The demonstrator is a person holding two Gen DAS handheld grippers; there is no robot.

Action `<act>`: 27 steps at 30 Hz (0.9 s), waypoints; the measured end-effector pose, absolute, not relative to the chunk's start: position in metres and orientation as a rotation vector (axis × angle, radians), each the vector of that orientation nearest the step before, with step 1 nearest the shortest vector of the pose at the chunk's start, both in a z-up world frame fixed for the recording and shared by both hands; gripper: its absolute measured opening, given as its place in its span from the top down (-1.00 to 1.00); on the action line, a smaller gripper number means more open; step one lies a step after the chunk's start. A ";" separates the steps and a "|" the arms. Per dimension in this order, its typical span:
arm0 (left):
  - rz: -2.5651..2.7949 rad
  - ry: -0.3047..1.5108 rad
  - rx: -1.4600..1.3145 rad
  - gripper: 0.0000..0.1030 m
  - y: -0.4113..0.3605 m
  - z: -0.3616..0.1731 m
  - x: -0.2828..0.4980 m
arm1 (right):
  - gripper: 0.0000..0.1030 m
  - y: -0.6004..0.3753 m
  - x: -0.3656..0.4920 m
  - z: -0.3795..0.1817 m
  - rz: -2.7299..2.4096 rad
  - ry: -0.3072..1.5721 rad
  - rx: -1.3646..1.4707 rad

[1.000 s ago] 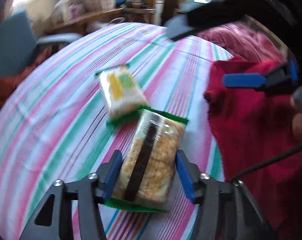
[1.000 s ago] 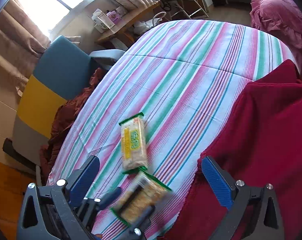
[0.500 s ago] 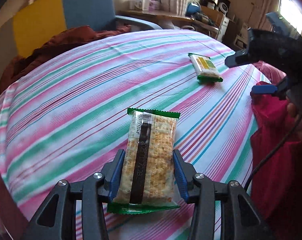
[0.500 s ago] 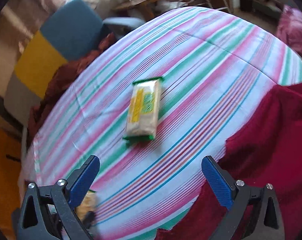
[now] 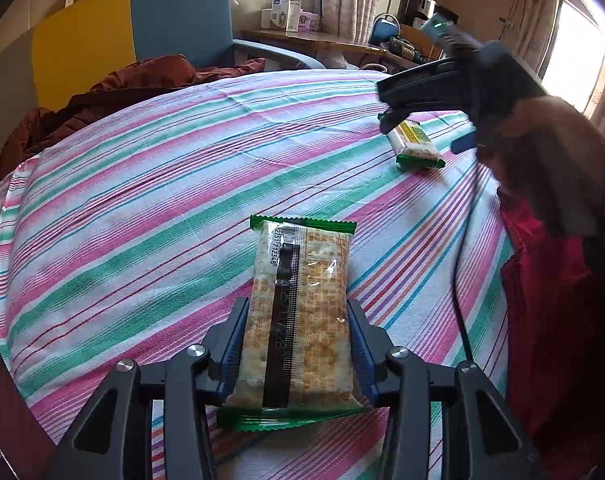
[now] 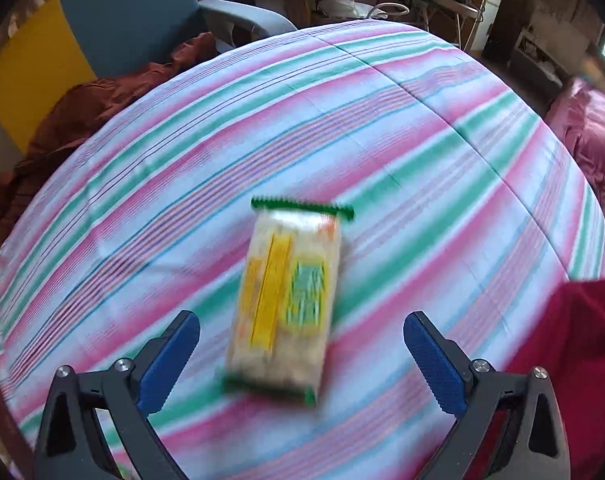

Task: Organize objects
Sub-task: 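Grasp the WEIDAN cracker pack with the right tool while the left tool holds its pack, then carry both cracker packs to the gold tray, one in each tool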

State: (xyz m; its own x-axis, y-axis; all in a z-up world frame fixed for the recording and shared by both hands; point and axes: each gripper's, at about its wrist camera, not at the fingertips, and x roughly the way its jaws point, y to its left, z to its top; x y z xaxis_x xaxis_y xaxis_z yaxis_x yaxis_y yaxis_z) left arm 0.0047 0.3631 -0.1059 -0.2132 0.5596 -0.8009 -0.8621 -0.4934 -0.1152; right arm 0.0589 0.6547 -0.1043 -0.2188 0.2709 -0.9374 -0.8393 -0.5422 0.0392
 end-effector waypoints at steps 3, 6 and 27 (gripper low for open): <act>1.856 0.434 -1.015 0.09 0.361 -0.106 0.004 | -0.72 0.658 0.055 -0.112 1.818 0.688 -1.275; 1.859 0.429 -1.010 0.09 0.360 -0.106 0.004 | 0.02 0.644 0.053 -0.103 1.896 0.633 -1.305; 1.898 0.424 -0.973 0.09 0.358 -0.109 0.006 | -0.26 0.535 0.066 -0.107 2.256 0.407 -1.511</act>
State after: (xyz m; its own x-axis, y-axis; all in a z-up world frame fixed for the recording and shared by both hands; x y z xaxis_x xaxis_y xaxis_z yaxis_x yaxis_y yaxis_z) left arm 0.0059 0.3579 -0.1094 -0.2542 0.5817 -0.7727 -0.8553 -0.5081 -0.1011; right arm 0.0659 0.5352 -0.1066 -0.3403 0.1599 -0.9266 -0.4739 -0.8803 0.0222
